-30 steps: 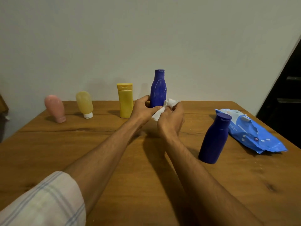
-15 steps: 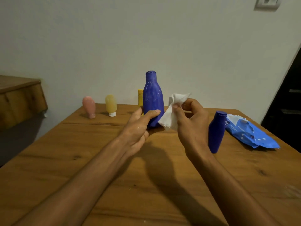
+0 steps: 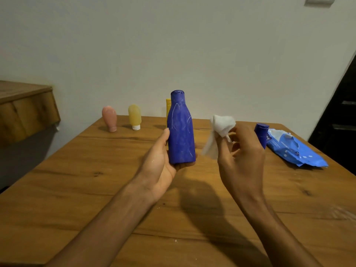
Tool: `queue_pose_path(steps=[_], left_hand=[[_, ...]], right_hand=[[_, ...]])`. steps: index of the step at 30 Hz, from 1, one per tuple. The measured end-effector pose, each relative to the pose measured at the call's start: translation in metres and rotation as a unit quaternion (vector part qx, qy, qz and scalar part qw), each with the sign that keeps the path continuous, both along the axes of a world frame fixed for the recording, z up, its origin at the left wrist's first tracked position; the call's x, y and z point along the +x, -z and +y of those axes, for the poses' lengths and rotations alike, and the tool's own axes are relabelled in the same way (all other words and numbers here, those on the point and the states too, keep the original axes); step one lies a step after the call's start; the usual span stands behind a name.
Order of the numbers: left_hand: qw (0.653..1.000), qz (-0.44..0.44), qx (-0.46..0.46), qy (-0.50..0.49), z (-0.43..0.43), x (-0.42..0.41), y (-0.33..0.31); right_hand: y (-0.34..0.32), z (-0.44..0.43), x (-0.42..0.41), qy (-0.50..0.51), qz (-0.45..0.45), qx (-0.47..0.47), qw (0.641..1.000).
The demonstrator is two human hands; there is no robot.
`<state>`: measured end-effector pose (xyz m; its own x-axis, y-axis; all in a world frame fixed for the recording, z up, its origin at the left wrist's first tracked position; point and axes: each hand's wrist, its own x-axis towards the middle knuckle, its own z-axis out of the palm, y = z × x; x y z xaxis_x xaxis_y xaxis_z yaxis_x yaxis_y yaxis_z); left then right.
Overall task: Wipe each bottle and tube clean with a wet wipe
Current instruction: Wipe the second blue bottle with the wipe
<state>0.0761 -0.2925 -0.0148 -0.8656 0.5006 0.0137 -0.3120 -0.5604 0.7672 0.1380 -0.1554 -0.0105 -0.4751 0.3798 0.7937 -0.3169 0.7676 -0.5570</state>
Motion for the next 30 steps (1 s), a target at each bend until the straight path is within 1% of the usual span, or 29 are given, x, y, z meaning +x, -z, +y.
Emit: queue_pose_path(steps=[1,3,6,8,12,17,22,27,30], left_hand=[[1.0,-0.003,0.001,0.002,0.0,0.001,0.001],[1.0,-0.007,0.004,0.012,0.001,0.002,0.003],[1.0,-0.008,-0.009,0.027,0.002,0.004,0.005],[1.0,-0.017,-0.003,0.026,0.003,0.005,0.006],[0.998,-0.03,0.019,0.059,0.004,0.008,0.004],[0.996,-0.039,0.022,0.08,0.004,0.007,0.006],[0.994,-0.056,0.046,0.08,0.003,0.006,0.008],[0.995,-0.042,0.051,0.08,0.006,0.005,0.01],[0.994,-0.043,0.049,0.083,0.007,0.004,0.01]], right_hand=[[0.002,-0.002,0.001,0.005,0.004,0.039,0.999],[0.008,-0.006,0.003,-0.023,-0.017,0.085,0.996],[0.015,-0.012,0.006,-0.109,-0.054,0.082,0.989],[0.015,-0.012,0.006,-0.137,-0.056,0.069,0.987],[0.015,-0.007,0.003,-0.133,-0.05,0.08,0.987],[0.02,-0.007,0.0,-0.119,-0.035,0.076,0.989],[0.025,-0.009,-0.003,-0.144,-0.056,0.143,0.978],[0.021,-0.001,-0.008,-0.08,-0.013,0.081,0.993],[0.024,-0.003,-0.005,-0.08,-0.016,0.11,0.991]])
